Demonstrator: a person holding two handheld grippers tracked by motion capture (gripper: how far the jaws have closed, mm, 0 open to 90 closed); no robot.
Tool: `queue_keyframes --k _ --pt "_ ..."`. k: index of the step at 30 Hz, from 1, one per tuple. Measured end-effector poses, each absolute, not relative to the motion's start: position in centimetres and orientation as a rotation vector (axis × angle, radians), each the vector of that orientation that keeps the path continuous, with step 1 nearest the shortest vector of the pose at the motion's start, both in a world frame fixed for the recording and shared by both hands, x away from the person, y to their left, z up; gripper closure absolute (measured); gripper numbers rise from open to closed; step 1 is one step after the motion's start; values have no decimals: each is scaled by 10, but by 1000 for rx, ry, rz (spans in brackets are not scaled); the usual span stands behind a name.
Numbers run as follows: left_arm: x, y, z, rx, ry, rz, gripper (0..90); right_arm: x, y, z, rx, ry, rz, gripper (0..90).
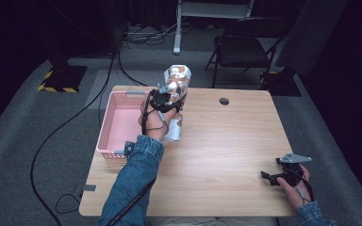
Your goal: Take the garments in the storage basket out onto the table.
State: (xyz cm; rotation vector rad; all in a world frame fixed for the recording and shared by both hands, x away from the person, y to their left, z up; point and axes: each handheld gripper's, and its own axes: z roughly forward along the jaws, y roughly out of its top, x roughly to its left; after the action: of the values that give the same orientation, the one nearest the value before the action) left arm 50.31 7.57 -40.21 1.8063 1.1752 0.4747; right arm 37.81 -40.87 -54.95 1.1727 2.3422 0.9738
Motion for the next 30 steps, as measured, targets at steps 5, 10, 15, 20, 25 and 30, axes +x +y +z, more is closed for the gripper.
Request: queue_keyframes --k 5,10,15,20,25,30 --pt "504 66 -406 1807 1164 472 576 378 -409 -550 1172 2342 974 0" --pt "504 57 -413 1818 1150 480 574 378 -409 -550 1173 2342 974 0" --pt "506 50 -420 1828 1155 474 571 378 -409 -550 1172 2342 974 0" --pt "506 44 -426 1843 1151 465 571 378 -409 -550 1173 2342 974 0" --pt "506 36 -430 1852 1145 453 572 378 -409 -550 1173 2342 973 0" --pt "507 30 -437 1859 1146 434 571 378 -409 -549 1173 2342 973 0"
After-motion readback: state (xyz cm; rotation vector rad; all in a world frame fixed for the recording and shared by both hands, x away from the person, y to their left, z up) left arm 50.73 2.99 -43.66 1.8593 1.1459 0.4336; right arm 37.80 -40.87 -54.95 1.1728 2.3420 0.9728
